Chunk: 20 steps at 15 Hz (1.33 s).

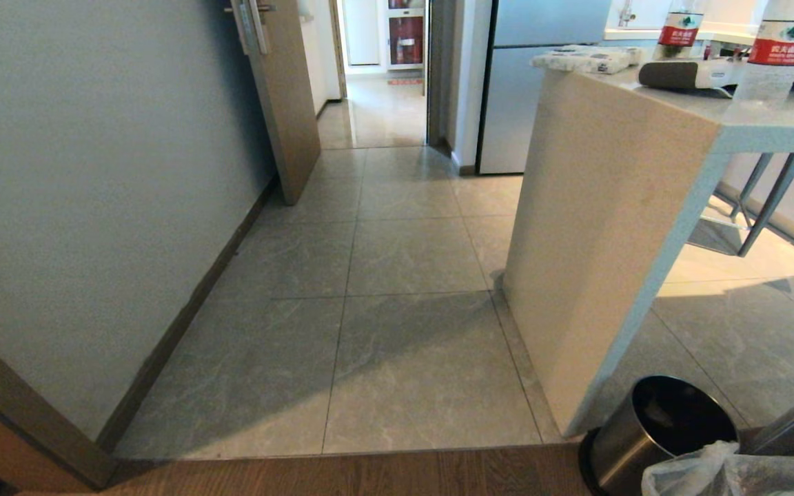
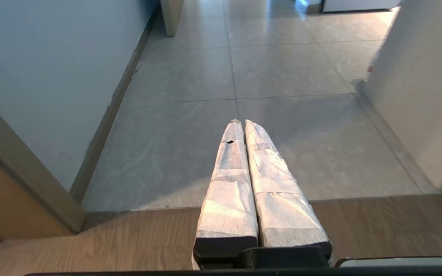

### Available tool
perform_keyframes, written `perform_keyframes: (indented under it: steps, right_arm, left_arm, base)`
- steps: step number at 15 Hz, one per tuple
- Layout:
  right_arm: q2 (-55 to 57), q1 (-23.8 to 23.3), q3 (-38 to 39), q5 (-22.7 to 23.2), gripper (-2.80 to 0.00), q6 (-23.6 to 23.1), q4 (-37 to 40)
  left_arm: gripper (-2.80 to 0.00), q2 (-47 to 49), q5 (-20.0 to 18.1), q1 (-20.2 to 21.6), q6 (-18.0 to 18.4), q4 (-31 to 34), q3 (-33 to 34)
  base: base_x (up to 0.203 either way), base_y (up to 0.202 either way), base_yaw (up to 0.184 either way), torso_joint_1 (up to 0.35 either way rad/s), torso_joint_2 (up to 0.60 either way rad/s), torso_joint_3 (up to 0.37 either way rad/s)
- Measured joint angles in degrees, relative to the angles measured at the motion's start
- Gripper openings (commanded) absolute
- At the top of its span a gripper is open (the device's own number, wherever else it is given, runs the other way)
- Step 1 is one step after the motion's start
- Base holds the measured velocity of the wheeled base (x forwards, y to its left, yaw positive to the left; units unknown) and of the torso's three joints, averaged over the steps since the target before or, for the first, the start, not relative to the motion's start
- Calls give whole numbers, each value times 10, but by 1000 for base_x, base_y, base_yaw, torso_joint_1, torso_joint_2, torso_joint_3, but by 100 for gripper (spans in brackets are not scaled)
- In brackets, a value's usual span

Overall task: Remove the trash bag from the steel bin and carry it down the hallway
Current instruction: Put the trash bag at the door

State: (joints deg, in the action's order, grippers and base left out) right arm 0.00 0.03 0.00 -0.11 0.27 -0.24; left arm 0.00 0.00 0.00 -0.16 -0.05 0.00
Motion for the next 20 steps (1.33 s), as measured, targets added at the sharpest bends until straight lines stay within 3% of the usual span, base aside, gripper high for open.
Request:
perform_keyframes:
  steps: [11,20]
  right_arm:
    - [0,0,0,0,-280,0,0]
    - [0,0,0,0,-280,0,0]
  left_arm:
    - [-280,0,0,0,1,0,0]
    - [-280,0,-1,0,3,3,-1]
  base:
    - [183,0,1,3,3,1]
    - [6,0,0,0,1,0]
